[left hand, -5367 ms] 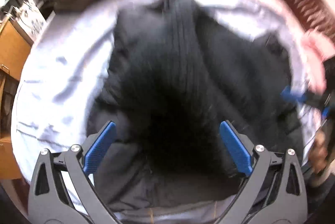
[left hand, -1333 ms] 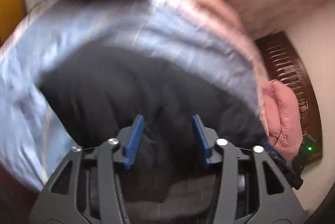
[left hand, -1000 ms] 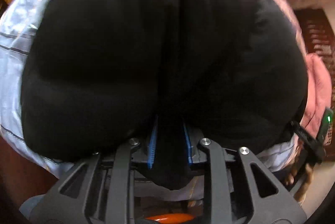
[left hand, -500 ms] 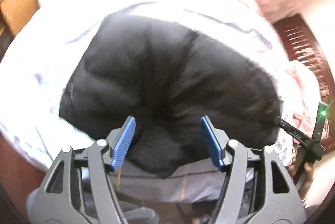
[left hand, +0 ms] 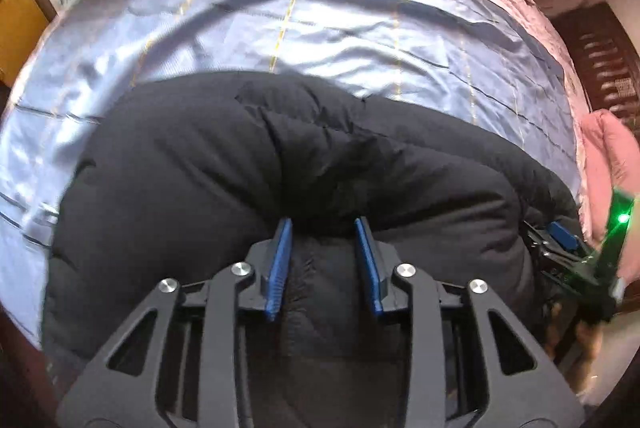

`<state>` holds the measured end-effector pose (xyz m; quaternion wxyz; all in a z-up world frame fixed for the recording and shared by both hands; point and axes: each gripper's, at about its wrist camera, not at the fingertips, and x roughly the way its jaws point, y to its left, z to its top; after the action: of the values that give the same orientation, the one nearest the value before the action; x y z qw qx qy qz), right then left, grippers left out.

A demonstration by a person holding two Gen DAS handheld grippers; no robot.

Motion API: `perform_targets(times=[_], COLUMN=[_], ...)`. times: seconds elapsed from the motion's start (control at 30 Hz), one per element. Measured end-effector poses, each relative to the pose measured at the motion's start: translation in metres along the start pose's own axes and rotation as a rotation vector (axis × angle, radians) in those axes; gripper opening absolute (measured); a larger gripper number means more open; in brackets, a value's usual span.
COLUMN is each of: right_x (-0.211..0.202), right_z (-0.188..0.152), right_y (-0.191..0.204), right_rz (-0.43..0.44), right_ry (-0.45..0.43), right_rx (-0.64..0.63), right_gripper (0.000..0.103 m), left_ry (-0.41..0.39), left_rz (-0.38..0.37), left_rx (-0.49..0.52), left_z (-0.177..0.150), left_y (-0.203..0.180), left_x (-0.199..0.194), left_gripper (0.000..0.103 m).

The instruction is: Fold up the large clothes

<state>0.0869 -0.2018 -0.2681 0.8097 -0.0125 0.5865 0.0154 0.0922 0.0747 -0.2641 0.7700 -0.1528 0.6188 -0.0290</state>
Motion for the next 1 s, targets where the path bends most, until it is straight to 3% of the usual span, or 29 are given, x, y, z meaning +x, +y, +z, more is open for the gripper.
perform_targets(times=[0.3, 0.4, 0.47, 0.53, 0.6, 0.63, 0.7, 0.77, 0.8, 0.9, 0.93, 1.0], right_x=[0.027, 0.017, -0.01, -0.046, -0.087, -0.109, -0.131, -0.127, -0.121, -0.087, -0.066, -0.037], right_z=[0.018, 0.018, 0.009, -0.004, -0.022, -0.037, -0.066, -0.082, -0.087, -0.093, -0.091, -0.09], right_y=[0.003, 0.002, -0.007, -0.014, -0.014, -0.013, -0.01, -0.003, 0.003, 0.029, 0.036, 0.037], right_rz=[-0.019, -0.004, 0.069, 0.153, 0.207, 0.216, 0.234, 0.243, 0.246, 0.232, 0.193, 0.197], right_ry=[-0.037, -0.089, -0.088, -0.099, -0.144, -0.174, -0.208, -0.198, -0.187, -0.099, -0.052, 0.028], right_rx=[-0.011, -0.023, 0.036, 0.082, 0.079, 0.067, 0.043, 0.032, 0.02, -0.036, -0.041, 0.005], right_gripper=[0.102, 0.101, 0.091, 0.091, 0.091, 0.091, 0.091, 0.089, 0.084, 0.07, 0.07, 0.071], left_ry=[0.0, -0.057, -0.086, -0.119, -0.215, -0.264, -0.285, -0.234, -0.193, -0.065, -0.032, 0.02], left_rz=[0.059, 0.032, -0.013, -0.077, -0.129, -0.134, -0.138, -0.116, -0.107, -0.096, -0.081, -0.075], left_rx=[0.013, -0.012, -0.037, -0.018, 0.053, 0.096, 0.173, 0.218, 0.223, 0.215, 0.201, 0.173], left_z=[0.005, 0.004, -0.008, -0.028, -0.058, -0.075, -0.098, -0.112, -0.115, -0.112, -0.11, -0.105], left_y=[0.006, 0.008, 0.011, 0.009, -0.001, -0.008, -0.021, -0.03, -0.031, -0.031, -0.03, -0.028], left_x=[0.019, 0.006, -0.018, -0.05, -0.086, -0.099, -0.102, -0.087, -0.075, -0.038, -0.027, -0.012], left_gripper=[0.031, 0.029, 0.029, 0.034, 0.049, 0.051, 0.053, 0.052, 0.048, 0.048, 0.049, 0.049])
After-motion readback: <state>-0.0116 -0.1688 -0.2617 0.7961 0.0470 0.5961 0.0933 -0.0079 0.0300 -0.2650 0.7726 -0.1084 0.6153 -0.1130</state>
